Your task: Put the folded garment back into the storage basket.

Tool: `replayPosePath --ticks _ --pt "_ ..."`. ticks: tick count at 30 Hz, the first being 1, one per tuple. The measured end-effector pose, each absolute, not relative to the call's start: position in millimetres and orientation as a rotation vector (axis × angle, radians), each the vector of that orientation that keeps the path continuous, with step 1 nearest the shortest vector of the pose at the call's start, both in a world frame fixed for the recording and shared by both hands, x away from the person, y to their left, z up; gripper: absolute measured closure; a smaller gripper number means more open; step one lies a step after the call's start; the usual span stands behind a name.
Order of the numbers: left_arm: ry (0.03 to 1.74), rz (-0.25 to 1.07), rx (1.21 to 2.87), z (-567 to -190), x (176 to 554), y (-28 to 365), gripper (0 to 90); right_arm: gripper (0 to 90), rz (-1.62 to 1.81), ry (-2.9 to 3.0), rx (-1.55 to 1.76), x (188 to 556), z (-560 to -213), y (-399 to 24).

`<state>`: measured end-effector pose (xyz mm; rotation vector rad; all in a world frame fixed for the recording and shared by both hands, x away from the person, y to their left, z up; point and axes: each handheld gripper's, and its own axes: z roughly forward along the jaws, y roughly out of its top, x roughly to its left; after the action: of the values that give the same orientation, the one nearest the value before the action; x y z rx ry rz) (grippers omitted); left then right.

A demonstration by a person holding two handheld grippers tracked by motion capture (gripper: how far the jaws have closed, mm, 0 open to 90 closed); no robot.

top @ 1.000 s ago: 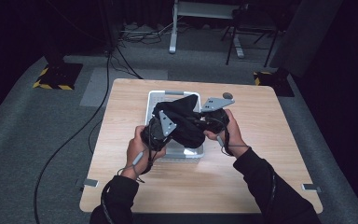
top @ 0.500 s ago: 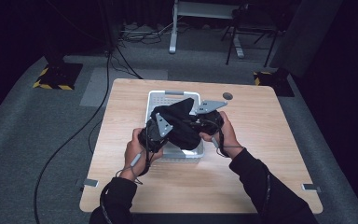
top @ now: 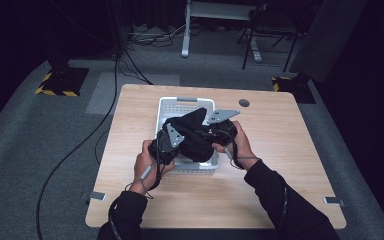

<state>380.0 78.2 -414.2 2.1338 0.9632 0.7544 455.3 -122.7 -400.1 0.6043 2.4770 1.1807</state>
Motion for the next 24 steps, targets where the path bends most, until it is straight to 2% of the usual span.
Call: replayPosePath --ticks 24 --pt "0.999 0.700 2.200 -435.5 386.0 72.7 72.9 74.0 1.142 2.498 0.623 462.1 -422.4 -123.6"
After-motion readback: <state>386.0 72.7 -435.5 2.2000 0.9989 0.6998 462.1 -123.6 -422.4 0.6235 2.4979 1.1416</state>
